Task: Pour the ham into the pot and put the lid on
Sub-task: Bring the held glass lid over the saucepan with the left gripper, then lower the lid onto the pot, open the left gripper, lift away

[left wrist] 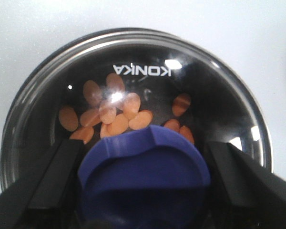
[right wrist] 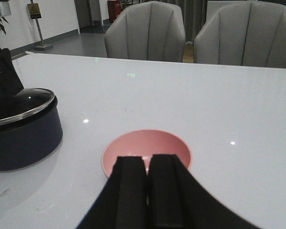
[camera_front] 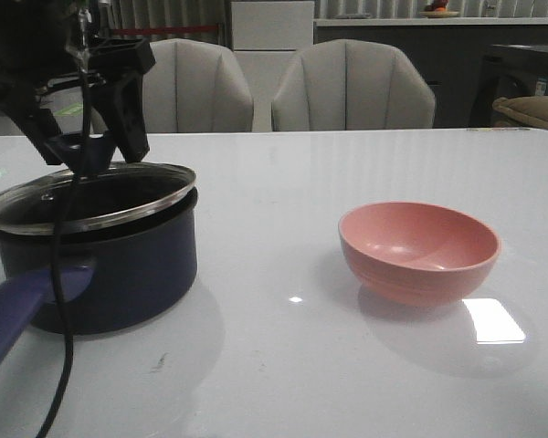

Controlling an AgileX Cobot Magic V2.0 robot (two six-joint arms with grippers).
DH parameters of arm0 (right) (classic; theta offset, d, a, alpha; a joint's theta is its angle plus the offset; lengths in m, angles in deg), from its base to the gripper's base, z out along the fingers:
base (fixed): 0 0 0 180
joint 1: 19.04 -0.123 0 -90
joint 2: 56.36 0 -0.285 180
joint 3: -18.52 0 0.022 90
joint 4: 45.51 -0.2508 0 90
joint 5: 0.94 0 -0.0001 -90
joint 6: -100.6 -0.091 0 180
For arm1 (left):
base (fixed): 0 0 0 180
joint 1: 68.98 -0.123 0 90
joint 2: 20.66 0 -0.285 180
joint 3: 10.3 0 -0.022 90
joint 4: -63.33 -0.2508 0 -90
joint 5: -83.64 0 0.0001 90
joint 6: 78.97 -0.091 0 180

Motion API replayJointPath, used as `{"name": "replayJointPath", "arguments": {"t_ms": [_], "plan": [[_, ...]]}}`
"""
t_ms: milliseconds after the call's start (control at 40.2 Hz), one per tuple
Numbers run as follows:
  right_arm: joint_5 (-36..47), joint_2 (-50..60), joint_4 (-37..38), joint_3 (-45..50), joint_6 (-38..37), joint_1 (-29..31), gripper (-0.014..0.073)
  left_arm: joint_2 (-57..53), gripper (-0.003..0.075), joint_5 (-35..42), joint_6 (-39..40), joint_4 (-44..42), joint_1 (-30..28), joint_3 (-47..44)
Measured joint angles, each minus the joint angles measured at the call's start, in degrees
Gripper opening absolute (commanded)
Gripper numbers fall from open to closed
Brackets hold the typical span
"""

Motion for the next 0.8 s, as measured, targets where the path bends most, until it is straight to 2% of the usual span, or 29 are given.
{"name": "replayJointPath", "arguments": {"t_ms": [224, 797], "plan": [[0.0, 0.0, 0.0, 0.0, 0.0, 0.0, 0.015, 0.3, 0.0574, 0.1, 0.0, 0.6, 0.0, 0.0], [0.0, 0.0, 0.0, 0.0, 0.0, 0.0, 0.015, -0.6, 0.0571, 3.9, 0.0, 0.6, 0.1, 0.0]]}}
